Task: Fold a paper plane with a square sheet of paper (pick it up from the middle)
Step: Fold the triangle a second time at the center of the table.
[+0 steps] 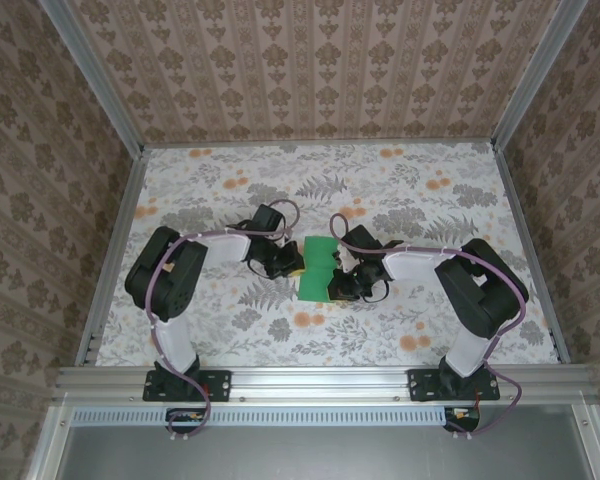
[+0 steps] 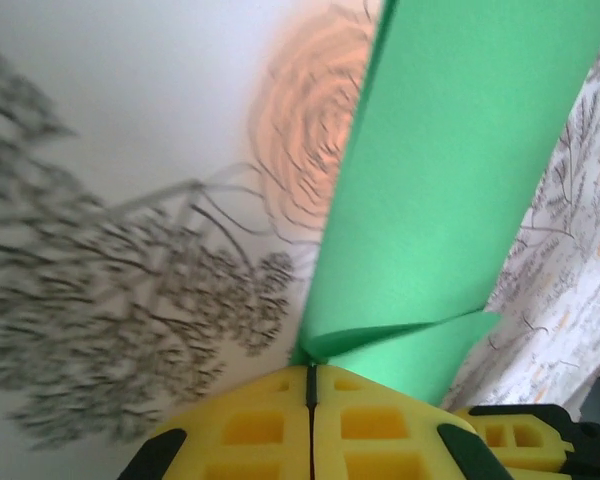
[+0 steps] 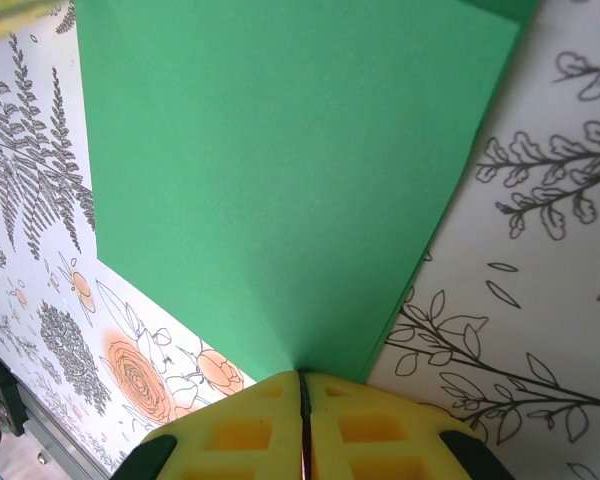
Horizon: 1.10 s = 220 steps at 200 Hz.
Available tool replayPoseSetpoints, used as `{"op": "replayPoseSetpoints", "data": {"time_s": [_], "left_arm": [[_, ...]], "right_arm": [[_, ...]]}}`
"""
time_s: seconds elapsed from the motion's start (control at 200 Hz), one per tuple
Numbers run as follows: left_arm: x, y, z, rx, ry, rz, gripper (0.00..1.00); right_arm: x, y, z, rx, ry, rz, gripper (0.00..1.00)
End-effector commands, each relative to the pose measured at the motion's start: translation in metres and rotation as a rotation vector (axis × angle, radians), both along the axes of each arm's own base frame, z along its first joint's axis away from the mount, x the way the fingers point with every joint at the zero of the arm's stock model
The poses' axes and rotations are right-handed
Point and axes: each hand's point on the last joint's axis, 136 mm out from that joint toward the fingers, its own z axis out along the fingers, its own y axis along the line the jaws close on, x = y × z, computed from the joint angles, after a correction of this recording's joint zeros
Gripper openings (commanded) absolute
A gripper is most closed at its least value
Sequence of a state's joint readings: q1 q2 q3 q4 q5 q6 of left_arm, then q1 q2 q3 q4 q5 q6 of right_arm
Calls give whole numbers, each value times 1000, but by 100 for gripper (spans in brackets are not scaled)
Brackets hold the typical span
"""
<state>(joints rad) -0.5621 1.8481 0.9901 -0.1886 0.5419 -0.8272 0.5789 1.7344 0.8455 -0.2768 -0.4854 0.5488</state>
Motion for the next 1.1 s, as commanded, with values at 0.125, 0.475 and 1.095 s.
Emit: {"op": "replayPoseSetpoints", "data": {"time_s": [0.125,0.475,1.095], "left_arm": [[14,-4,51,-46,-173,-35,7],[-20,-56,34,-122,-126,-152,6],[-8,-9,-17,28,-84,-92,6]], "right_arm": [[-31,-47,-40,-248,111,-23,10],[-32,-48,-41,-248,116,-27,9],[-44,-66,-58,-343,157,-18,9]]}}
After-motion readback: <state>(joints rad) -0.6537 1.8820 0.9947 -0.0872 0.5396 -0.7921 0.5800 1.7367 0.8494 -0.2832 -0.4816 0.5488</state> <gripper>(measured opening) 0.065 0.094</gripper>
